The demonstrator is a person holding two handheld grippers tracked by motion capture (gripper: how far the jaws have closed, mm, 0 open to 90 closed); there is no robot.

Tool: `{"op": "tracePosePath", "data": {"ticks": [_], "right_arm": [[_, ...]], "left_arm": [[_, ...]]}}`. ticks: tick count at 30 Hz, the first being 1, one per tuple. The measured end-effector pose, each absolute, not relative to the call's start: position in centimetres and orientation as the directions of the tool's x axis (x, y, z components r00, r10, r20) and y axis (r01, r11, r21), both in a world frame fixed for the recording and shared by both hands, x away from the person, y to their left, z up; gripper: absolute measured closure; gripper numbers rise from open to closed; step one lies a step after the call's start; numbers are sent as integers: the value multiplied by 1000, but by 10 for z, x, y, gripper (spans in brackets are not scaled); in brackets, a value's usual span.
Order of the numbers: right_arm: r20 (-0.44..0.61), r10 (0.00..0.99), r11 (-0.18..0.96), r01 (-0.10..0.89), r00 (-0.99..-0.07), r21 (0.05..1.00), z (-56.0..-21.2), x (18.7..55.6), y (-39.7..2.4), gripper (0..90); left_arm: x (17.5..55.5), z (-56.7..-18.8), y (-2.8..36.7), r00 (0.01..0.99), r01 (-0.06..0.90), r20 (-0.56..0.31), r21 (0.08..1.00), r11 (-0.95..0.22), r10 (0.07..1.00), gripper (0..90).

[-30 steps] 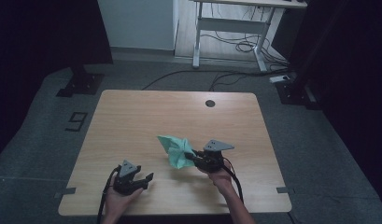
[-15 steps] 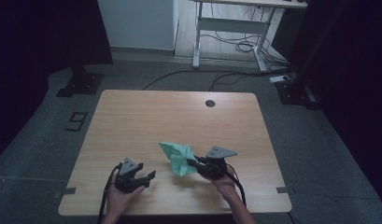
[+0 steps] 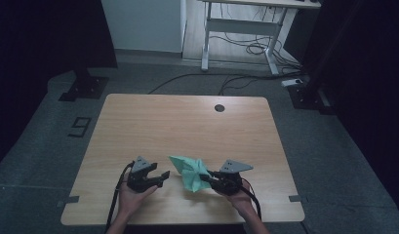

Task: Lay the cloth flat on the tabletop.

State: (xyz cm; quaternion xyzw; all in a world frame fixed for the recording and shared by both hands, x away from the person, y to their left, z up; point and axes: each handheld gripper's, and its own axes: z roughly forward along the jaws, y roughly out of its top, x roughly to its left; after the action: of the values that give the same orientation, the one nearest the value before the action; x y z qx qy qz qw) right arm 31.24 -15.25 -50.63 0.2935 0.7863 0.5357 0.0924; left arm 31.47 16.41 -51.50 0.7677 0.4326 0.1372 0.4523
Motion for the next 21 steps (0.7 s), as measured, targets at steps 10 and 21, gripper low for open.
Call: {"op": "tracePosePath", "data": {"ticks": [10, 21], "right_arm": [[175, 536, 262, 360, -826, 895, -508, 306, -155, 779], [170, 516, 265, 345, -840, 900, -505, 305, -157, 779]], "left_arm": [[329, -504, 156, 612, 535, -207, 819, -207, 763, 336], [342, -496, 150, 671, 514, -227, 828, -222, 706, 367]]}}
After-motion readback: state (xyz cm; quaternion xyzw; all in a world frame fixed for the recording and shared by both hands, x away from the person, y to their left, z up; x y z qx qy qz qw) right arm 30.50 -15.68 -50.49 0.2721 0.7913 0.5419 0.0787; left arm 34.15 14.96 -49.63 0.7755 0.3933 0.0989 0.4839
